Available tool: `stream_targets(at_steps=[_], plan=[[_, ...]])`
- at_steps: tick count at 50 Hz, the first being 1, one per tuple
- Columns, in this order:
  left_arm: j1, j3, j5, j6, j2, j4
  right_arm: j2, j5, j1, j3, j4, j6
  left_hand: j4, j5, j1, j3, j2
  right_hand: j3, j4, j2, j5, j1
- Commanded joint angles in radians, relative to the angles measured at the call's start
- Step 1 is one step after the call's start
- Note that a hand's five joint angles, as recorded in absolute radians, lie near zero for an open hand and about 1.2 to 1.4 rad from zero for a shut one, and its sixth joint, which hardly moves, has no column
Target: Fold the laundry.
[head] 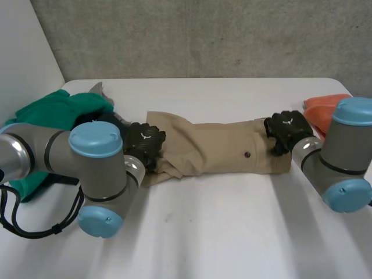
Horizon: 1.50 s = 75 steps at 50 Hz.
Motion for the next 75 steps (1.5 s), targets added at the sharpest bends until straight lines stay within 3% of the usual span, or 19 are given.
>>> stream_targets(at_steps=[1, 11, 13, 14, 16, 25, 34, 45, 52, 53, 56, 64, 68, 75], plan=[[0.012, -0.019, -0.004, 0.001, 0.004, -0.004, 0.121, 0.012, -0.003, -0.131, -0.070, -0.031, 0.306, 0.313, 0.286, 0.311, 0.302, -0.022, -0.022, -0.025, -0.006, -0.021], [0.010, -0.074, -0.006, 0.007, 0.043, -0.014, 0.060, 0.018, -0.019, -0.083, -0.056, -0.068, 0.268, 0.275, 0.249, 0.273, 0.264, -0.098, -0.099, -0.102, -0.083, -0.098], [0.010, -0.082, -0.004, 0.007, 0.059, -0.019, 0.013, 0.020, -0.023, -0.026, -0.053, -0.062, 0.137, 0.143, 0.117, 0.142, 0.133, -0.303, -0.303, -0.306, -0.288, -0.302], [0.010, -0.091, -0.004, 0.007, 0.079, -0.024, -0.004, 0.020, -0.026, -0.004, -0.051, -0.062, -0.082, -0.075, -0.102, -0.077, -0.086, -0.351, -0.351, -0.354, -0.335, -0.350], [0.010, -0.099, -0.004, 0.007, 0.101, -0.025, -0.040, 0.018, -0.036, 0.042, -0.048, -0.062, -0.236, -0.230, -0.256, -0.232, -0.240, -0.372, -0.372, -0.375, -0.356, -0.371], [0.010, -0.138, -0.001, 0.005, 0.199, -0.027, -0.238, -0.009, -0.075, 0.276, -0.046, -0.065, -0.275, -0.268, -0.295, -0.270, -0.279, -0.266, -0.267, -0.269, -0.251, -0.265], [0.014, -0.163, 0.000, 0.002, 0.224, -0.027, -0.216, -0.084, -0.082, 0.301, -0.056, -0.062, -0.293, -0.286, -0.312, -0.288, -0.297, -0.351, -0.352, -0.354, -0.336, -0.350], [0.014, -0.192, 0.000, -0.004, 0.231, -0.025, 0.004, -0.101, -0.072, 0.126, -0.059, -0.076, -0.325, -0.318, -0.345, -0.320, -0.329, -0.384, -0.384, -0.387, -0.368, -0.383], [0.014, -0.194, 0.000, -0.008, 0.237, -0.024, 0.063, -0.103, -0.069, 0.053, -0.062, -0.076, -0.345, -0.339, -0.365, -0.341, -0.349, -0.167, -0.168, -0.170, -0.152, -0.166], [0.014, -0.194, 0.000, -0.008, 0.239, -0.024, 0.081, -0.101, -0.069, 0.034, -0.060, -0.077, -0.345, -0.339, -0.365, -0.341, -0.349, 0.122, 0.121, 0.118, 0.137, 0.122], [0.014, -0.194, 0.000, -0.008, 0.245, -0.024, 0.098, -0.091, -0.069, 0.017, -0.060, -0.076, -0.345, -0.339, -0.365, -0.341, -0.349, 0.569, 0.568, 0.565, 0.584, 0.569], [0.014, -0.215, 0.000, -0.008, 0.283, -0.024, 0.006, -0.011, -0.132, 0.074, -0.047, -0.094, -0.363, -0.356, -0.383, -0.358, -0.367, 0.570, 0.569, 0.566, 0.585, 0.570], [0.014, -0.232, 0.000, -0.008, 0.317, -0.024, -0.115, 0.003, -0.197, 0.097, 0.013, -0.235, -0.372, -0.365, -0.392, -0.367, -0.376, 0.570, 0.569, 0.566, 0.585, 0.570], [0.014, -0.270, 0.002, -0.008, 0.376, -0.022, -0.130, 0.011, -0.203, 0.073, 0.033, -0.519, -0.386, -0.380, -0.406, -0.382, -0.390, 0.570, 0.569, 0.566, 0.585, 0.570]])
